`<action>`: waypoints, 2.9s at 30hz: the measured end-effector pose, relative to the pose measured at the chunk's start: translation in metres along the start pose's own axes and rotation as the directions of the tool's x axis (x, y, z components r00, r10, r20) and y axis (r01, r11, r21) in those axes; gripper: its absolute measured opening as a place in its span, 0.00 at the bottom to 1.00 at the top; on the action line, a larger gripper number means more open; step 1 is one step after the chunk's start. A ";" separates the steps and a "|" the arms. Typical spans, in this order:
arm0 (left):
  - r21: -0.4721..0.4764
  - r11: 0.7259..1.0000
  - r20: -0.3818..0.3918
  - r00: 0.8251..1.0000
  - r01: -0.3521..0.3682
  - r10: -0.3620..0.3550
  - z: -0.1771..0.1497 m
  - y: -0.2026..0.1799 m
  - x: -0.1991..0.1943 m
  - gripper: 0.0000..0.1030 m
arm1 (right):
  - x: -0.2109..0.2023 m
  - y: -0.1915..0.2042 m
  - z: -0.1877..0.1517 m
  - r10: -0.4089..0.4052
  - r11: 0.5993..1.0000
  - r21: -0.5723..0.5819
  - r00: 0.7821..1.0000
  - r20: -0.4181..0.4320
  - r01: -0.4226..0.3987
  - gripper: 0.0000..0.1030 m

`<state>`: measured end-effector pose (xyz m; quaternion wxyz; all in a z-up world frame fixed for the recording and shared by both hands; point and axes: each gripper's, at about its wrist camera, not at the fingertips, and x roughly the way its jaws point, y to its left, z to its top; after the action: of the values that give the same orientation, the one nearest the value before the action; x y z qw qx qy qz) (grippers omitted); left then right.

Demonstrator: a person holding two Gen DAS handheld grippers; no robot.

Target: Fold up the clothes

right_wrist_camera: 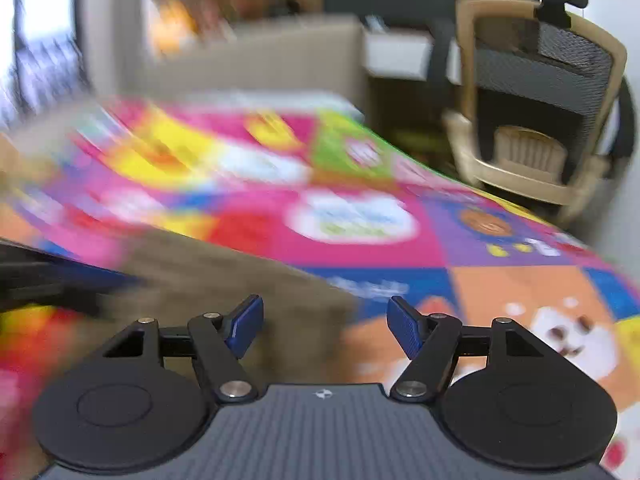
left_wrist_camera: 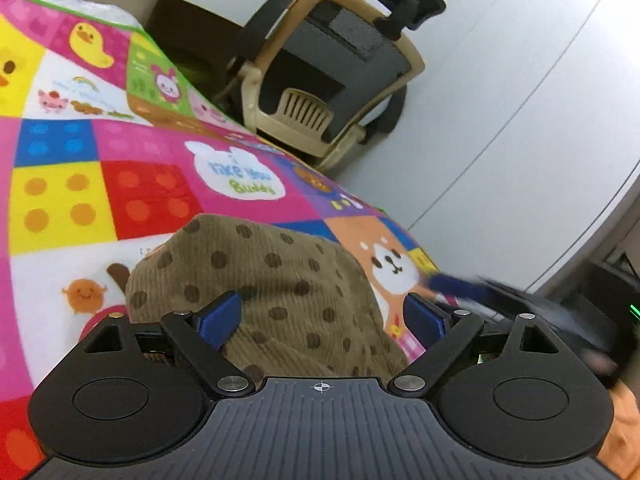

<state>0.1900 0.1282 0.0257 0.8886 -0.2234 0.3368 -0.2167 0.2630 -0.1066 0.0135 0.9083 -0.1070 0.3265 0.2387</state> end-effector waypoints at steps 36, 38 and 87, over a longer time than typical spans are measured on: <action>-0.126 0.991 -0.053 0.998 -0.034 0.027 0.036 0.060 0.041 0.81 | -0.062 0.113 -0.061 0.358 0.877 -0.319 0.931 -0.064 -0.359 0.71; -0.119 0.993 -0.038 0.999 -0.025 0.021 0.039 0.058 0.032 0.81 | -0.076 0.100 -0.058 0.376 0.874 -0.315 0.926 -0.046 -0.370 0.71; 0.204 0.961 -0.058 0.978 -0.184 0.200 -0.069 -0.006 -0.088 0.94 | -0.134 0.065 -0.092 0.147 0.887 -0.460 0.974 0.171 -0.053 0.59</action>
<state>0.0810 0.1529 0.0272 0.9094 -0.0916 0.3683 -0.1704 0.0900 -0.1312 0.0265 0.8731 -0.2734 0.1735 0.3645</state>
